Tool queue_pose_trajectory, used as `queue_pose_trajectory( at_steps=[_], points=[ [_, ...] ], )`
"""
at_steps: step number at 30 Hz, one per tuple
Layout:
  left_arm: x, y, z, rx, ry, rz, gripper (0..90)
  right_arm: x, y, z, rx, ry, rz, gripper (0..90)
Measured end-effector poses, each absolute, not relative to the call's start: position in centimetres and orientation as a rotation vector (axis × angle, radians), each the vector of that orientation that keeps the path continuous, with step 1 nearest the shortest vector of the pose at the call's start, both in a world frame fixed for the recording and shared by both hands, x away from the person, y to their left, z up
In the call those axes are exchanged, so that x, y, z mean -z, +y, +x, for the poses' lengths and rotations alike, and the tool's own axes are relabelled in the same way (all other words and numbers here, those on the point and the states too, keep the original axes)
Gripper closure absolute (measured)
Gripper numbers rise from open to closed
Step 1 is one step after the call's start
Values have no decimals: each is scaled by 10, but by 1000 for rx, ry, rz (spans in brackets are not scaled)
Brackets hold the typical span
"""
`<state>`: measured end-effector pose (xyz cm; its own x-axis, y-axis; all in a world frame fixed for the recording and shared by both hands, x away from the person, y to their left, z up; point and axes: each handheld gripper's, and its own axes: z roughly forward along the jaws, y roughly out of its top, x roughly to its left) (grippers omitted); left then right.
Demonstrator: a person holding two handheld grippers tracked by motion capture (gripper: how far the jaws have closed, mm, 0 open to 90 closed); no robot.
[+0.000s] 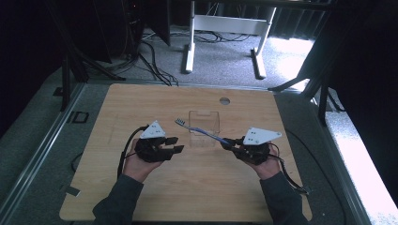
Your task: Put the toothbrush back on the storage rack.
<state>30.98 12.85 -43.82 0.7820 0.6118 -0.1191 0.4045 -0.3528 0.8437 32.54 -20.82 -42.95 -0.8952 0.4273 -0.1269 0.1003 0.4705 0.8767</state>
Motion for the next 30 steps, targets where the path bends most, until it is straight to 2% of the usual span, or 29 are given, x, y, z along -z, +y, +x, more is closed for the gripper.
queue_pose_trajectory(
  at_steps=[13, 30],
  points=[
    [427, 125, 312, -286, 835, 1827, 581, 428, -199, 324, -1442, 2328, 440, 814],
    [424, 114, 319, -248, 879, 1734, 523, 434, -192, 320, -1474, 2289, 423, 814]
  ],
)
